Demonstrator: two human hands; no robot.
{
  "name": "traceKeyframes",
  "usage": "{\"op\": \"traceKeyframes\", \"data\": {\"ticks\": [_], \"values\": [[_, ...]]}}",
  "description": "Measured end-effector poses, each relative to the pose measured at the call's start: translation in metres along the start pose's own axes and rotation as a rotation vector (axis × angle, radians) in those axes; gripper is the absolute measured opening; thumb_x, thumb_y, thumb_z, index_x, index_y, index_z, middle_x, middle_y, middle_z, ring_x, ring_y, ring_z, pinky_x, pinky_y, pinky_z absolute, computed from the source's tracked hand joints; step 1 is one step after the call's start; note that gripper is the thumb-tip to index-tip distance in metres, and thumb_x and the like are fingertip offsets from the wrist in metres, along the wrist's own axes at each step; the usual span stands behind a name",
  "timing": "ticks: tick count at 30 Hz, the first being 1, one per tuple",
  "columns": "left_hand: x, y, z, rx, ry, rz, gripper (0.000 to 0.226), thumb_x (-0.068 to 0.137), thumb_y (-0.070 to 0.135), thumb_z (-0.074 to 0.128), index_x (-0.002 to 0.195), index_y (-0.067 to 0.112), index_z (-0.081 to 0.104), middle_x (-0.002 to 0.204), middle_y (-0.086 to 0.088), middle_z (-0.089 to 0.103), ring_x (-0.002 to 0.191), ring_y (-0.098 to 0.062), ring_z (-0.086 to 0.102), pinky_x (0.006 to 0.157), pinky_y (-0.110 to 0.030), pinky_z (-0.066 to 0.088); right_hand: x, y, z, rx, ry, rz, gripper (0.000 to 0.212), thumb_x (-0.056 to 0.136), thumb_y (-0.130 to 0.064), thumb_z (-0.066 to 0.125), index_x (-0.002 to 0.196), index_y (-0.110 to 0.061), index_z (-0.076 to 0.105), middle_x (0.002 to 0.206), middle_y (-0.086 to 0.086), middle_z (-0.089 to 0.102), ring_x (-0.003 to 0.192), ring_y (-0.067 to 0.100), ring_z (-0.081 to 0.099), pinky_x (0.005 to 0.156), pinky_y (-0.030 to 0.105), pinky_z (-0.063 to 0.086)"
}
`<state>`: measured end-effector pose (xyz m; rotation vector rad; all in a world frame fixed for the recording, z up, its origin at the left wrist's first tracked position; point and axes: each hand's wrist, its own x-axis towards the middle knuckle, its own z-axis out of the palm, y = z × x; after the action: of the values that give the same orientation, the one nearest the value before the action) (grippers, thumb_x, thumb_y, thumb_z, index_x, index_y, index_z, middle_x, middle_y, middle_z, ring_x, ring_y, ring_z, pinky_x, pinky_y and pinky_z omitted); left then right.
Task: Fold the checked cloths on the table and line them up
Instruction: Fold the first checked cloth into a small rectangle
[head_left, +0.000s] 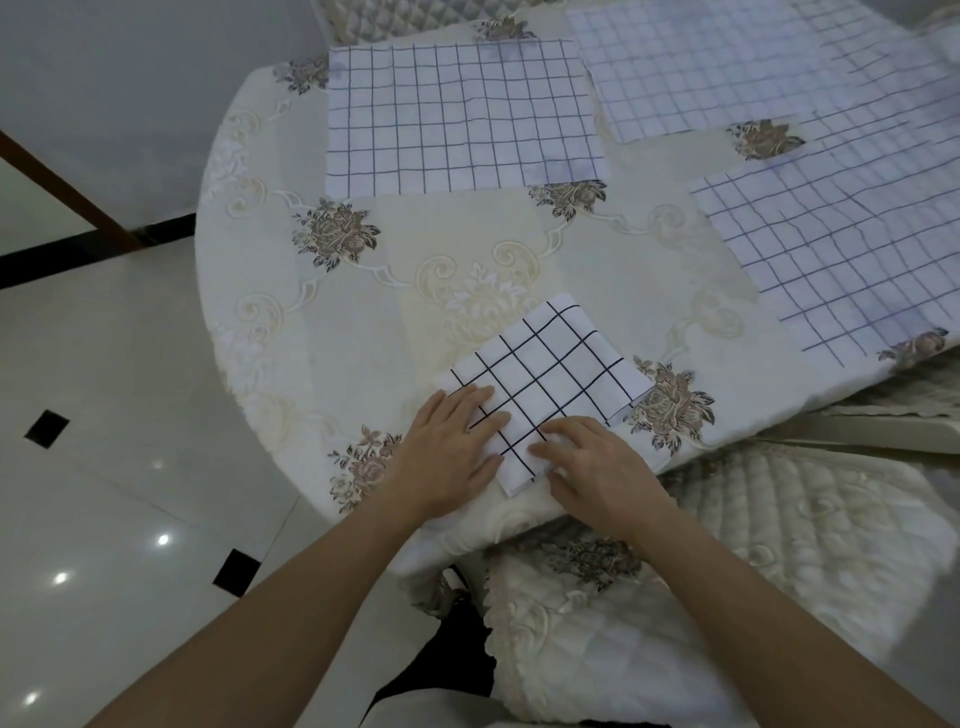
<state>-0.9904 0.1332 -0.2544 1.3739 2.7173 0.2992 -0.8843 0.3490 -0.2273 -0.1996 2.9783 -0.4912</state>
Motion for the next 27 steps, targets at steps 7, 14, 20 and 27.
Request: {"op": "traceKeyframes", "data": {"ticks": [7,14,20,27], "values": [[0.001,0.003,0.004,-0.030,0.023,-0.050,0.047,0.097,0.043,0.049,0.134,0.016,0.055,0.146,-0.013,0.045,0.131,-0.031,0.045,0.109,-0.046,0.039,-0.004,-0.006,0.004,0.031,-0.015,-0.039,0.037,0.085,-0.028,0.049,0.113,-0.025,0.072,0.126,0.004,0.061,0.117,0.026,0.053,0.085,0.044,0.053],[-0.006,0.006,0.008,-0.068,0.025,-0.068,0.045,0.097,0.040,0.050,0.134,0.015,0.054,0.146,-0.013,0.042,0.136,-0.030,0.040,0.114,-0.049,0.033,-0.008,-0.011,0.004,0.008,-0.082,-0.073,0.040,0.086,-0.033,0.047,0.119,-0.031,0.070,0.132,0.001,0.058,0.122,0.027,0.051,0.088,0.044,0.051],[0.000,0.015,0.004,-0.016,0.036,-0.146,0.049,0.097,0.043,0.044,0.135,0.013,0.051,0.145,-0.014,0.045,0.134,-0.032,0.043,0.113,-0.054,0.032,-0.009,-0.014,0.004,0.016,-0.096,-0.098,0.044,0.086,-0.035,0.043,0.124,-0.034,0.065,0.135,-0.002,0.055,0.124,0.026,0.049,0.091,0.043,0.050],[0.024,0.036,0.022,0.033,-0.036,-0.236,0.068,0.104,0.052,0.024,0.158,0.011,0.019,0.166,-0.013,0.011,0.153,-0.027,0.009,0.122,-0.048,0.020,-0.013,0.010,-0.021,0.299,0.044,-0.033,0.031,0.089,-0.026,0.057,0.116,-0.018,0.068,0.117,0.000,0.063,0.109,0.018,0.056,0.092,0.035,0.051]]}}
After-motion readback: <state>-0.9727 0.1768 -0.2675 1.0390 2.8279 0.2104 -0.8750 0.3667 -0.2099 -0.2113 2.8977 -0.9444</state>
